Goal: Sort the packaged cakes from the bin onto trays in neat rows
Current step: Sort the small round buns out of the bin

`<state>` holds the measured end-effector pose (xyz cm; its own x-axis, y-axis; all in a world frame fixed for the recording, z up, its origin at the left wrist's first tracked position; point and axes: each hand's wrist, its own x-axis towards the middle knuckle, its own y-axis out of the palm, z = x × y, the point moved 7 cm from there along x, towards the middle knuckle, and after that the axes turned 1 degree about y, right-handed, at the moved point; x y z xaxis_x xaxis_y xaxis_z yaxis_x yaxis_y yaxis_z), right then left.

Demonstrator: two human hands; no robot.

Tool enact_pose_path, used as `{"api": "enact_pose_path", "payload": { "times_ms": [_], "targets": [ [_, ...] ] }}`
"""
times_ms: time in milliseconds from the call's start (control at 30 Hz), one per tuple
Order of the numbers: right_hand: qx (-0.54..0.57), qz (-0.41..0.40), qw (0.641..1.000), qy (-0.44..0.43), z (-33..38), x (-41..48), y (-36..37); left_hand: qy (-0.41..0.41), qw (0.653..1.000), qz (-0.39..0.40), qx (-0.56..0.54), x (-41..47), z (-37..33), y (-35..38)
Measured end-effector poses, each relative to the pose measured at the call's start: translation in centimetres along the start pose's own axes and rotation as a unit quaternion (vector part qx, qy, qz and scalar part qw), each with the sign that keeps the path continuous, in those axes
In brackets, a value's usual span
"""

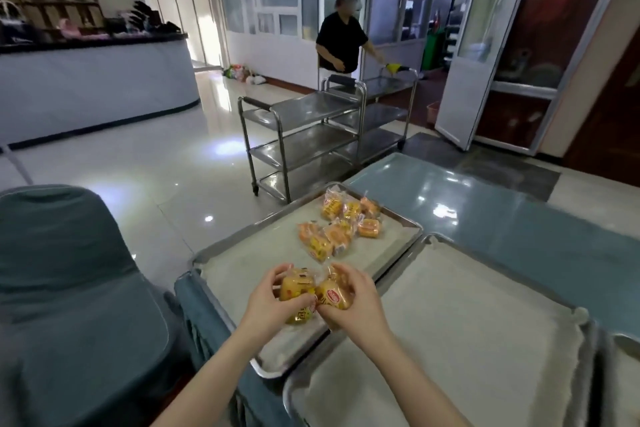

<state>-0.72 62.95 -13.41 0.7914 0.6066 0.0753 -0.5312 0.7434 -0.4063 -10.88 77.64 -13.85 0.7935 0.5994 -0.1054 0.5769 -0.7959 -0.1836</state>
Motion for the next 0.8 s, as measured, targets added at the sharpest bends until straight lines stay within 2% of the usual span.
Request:
{"api": "enact_pose_path", "payload": {
  "times_ms": [167,267,433,533,600,667,700,800],
  "targets": [
    [-0.011,-0.002,0.998,0.056,-2.5,6.8,3.7,-0.04,0.998,0.033,0.024,8.9,2.7,-2.5],
    [-0.021,-0.022,0.995,0.096,-4.4,10.2,5.4,-0.065,0.994,0.085,0.029,13.8,4.6,-2.5],
    [-0.021,-0.098,0.981,0.166,-7.9,14.0,7.9,-0.088,0.981,0.164,0.048,21.9,8.0,-1.9],
    [-0.028,-0.136,0.968,0.211,-9.3,14.7,9.5,-0.09,0.967,0.217,0.099,25.2,10.2,-1.5],
    [-0.057,-0.142,0.964,0.219,-9.7,14.7,10.6,-0.016,0.933,0.263,0.246,26.7,11.5,-1.2],
    [-0.126,-0.134,0.955,0.234,-10.2,14.3,11.3,0.047,0.867,0.295,0.398,27.4,12.9,-0.9],
    [-0.176,-0.123,0.944,0.251,-10.7,14.0,11.6,0.055,0.844,0.304,0.438,27.6,13.3,-1.0],
    [-0.292,-0.081,0.894,0.33,-12.3,13.0,11.8,0.063,0.812,0.334,0.475,28.4,13.6,-0.8]
  ]
}}
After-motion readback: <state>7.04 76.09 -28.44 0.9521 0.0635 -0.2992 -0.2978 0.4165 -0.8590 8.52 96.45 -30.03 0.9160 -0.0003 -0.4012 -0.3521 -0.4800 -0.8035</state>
